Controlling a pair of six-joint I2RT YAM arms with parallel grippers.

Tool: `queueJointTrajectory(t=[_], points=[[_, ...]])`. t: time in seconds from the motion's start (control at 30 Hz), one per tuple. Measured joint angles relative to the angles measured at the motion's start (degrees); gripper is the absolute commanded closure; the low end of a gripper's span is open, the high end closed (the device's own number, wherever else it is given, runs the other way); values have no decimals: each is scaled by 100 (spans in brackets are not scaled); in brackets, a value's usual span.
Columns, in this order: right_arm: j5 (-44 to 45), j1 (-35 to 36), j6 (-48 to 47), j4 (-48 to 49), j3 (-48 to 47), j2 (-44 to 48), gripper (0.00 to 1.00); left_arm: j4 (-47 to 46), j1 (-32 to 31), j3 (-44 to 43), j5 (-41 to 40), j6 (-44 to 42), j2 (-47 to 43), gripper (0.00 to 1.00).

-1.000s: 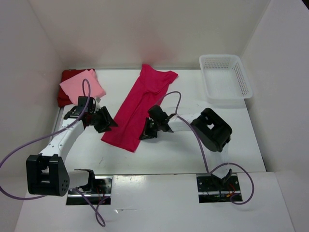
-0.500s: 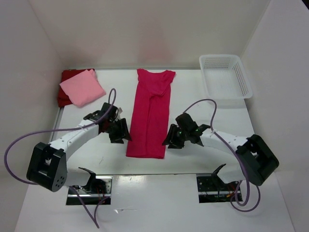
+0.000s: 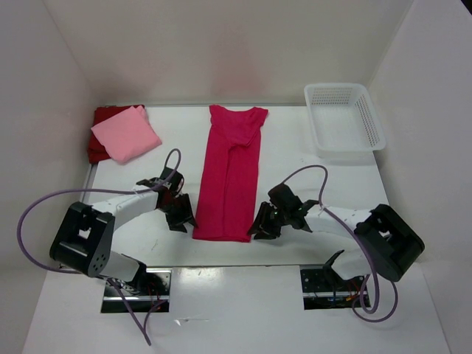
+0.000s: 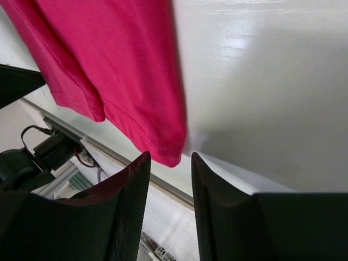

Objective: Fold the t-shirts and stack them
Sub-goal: Grab the bottom of the folded rectangular tshirt with both arms, then fold the folded rectangular tshirt in 1/3 of the way

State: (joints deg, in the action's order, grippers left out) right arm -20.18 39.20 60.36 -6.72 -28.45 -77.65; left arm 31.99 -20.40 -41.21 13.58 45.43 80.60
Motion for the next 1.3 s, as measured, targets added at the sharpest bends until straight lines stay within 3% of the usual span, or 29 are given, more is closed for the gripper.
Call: queueJointTrajectory(t=[0.23,0.27,0.37,0.43,0.53,0.7,0.87,1.0,1.13,1.3], points=[[-133,72,46,289,2,-332,62,-295,-105,120,199,149,356,60],[-153,81,50,315,2,-378,64,-332,-116,125,210,149,365,65],[-225,83,68,428,2,-518,75,-431,-120,138,240,155,409,76],[-293,94,81,485,2,-603,89,-481,-120,173,269,164,413,87],[-330,120,109,505,0,-691,98,-483,-129,201,308,153,415,99],[-223,339,111,149,0,-407,100,-190,-280,238,509,136,157,100],[-177,682,175,-730,-2,933,100,671,-328,293,942,-2,-610,100],[-179,234,-9,-1495,-345,1718,100,1523,-129,-317,999,-157,-785,100],[-168,-911,-721,-1803,-1268,1084,100,1469,240,-1552,997,-181,-407,100],[-153,-1644,-1488,-1687,-2474,-483,100,767,481,-2796,680,-188,752,100]])
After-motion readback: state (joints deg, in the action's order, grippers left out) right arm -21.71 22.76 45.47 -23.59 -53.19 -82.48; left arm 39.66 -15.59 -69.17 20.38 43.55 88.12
